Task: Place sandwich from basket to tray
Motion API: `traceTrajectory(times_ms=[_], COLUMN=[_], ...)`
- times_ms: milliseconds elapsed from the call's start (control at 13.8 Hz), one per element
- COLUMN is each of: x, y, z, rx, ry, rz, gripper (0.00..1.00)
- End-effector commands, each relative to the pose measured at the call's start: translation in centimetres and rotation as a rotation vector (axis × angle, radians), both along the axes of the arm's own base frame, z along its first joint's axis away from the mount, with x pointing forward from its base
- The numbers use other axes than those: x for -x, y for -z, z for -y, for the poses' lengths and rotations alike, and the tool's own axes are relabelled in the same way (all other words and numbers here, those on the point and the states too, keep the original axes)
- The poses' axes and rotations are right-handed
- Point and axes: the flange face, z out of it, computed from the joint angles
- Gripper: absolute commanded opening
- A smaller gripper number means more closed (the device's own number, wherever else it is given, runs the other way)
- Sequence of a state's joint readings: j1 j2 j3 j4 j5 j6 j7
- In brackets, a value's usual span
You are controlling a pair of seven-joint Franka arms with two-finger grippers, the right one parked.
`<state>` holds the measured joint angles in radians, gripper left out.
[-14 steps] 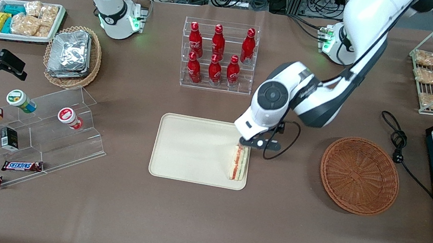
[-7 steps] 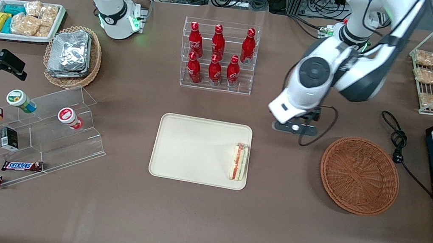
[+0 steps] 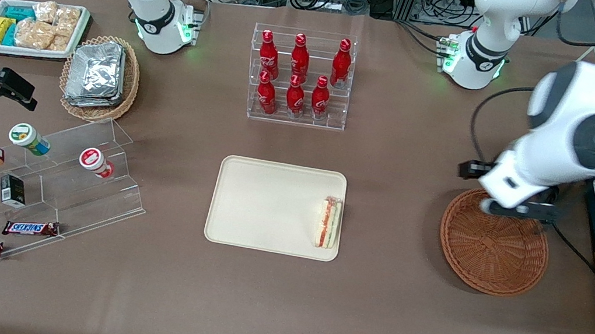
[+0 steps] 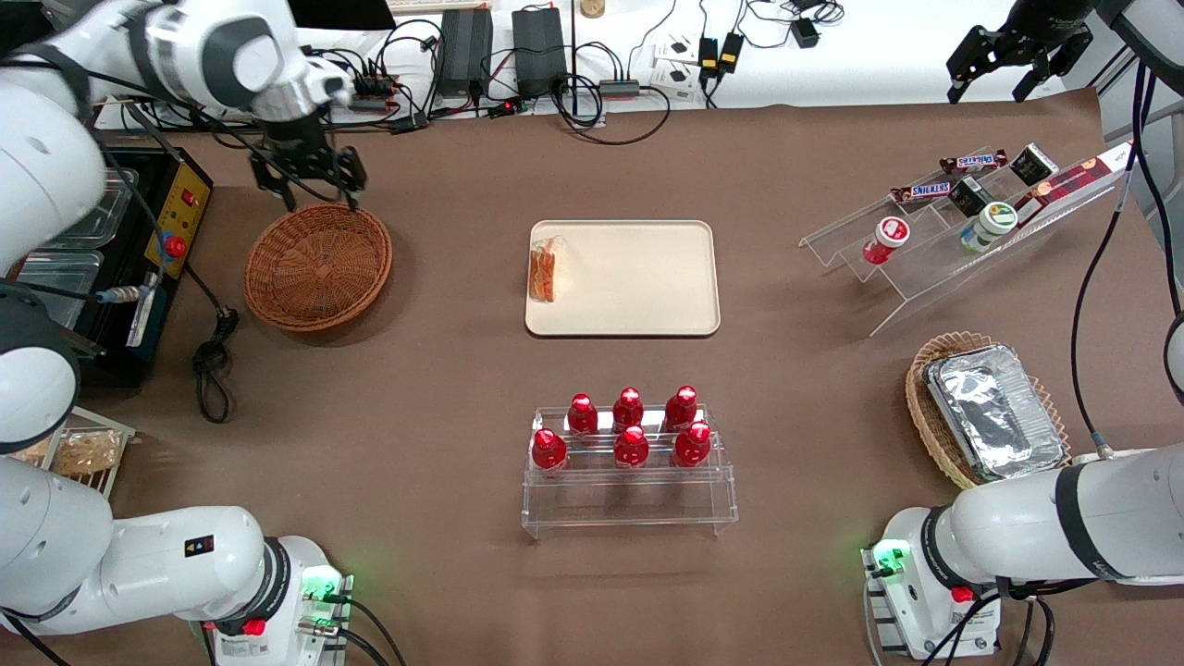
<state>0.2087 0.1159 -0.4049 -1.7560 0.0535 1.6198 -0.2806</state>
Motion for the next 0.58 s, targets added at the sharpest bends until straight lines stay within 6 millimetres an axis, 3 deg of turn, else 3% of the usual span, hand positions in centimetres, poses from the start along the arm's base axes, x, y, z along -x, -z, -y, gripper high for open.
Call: traceTrajectory(times_ms=[0, 218, 508], x=[-1.6, -2.1, -2.4], y=[-2.7, -4.5, -4.5], z=[-3.8, -5.1, -5.5], rx=[0.028, 0.027, 0.026], ry=[-0.064, -0.052, -0.059], rz=[0.005, 0.029, 0.032], gripper=[1.00, 1.00, 1.00])
